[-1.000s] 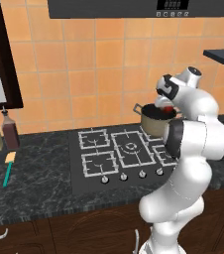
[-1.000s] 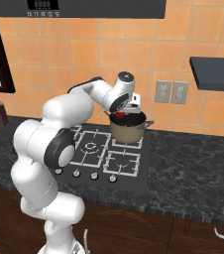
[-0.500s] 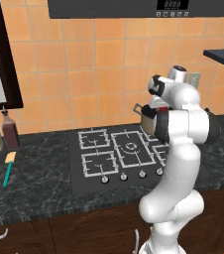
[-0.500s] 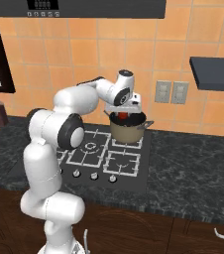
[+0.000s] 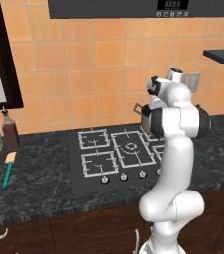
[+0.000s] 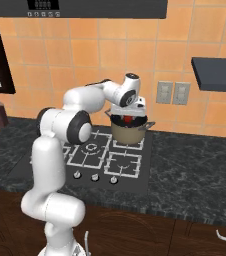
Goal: Put the bell pepper and onion in the pot. Retrieve the spatula and lightly stir the vegetables in the pot.
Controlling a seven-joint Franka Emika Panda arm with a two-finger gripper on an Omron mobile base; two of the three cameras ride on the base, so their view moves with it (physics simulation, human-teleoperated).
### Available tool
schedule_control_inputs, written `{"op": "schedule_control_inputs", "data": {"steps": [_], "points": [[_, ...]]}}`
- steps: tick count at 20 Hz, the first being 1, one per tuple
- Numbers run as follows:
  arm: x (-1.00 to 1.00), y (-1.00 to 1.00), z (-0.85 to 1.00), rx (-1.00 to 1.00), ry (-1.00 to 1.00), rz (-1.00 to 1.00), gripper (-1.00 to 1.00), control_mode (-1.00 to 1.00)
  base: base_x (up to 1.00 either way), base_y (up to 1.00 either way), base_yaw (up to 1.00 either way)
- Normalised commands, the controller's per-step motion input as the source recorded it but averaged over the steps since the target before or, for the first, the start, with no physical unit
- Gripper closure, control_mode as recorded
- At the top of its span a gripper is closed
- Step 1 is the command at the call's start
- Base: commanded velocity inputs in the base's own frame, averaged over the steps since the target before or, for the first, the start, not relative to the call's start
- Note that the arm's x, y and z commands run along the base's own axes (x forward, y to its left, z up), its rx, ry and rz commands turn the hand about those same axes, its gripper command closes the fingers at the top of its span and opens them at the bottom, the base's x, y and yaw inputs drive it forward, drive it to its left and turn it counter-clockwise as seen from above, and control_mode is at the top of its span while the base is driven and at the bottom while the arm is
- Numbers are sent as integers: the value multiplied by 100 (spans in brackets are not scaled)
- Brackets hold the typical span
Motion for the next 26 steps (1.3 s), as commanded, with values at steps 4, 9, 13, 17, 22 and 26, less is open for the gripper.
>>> {"op": "schedule_control_inputs", "data": {"steps": [4, 9, 13, 17, 22, 26], "points": [[24, -2, -12, 0, 6, 0, 100, -100, 0, 0, 0], [3, -1, -10, 0, 1, 0, -100, -100, 0, 0, 0], [1, 0, 0, 0, 0, 0, -100, -100, 0, 0, 0], [0, 0, 0, 0, 0, 0, -100, -100, 0, 0, 0], [-22, 2, 39, 2, -7, 0, -100, -100, 0, 0, 0], [-86, 29, 100, -1, -2, -1, -100, -100, 0, 0, 0]]}}
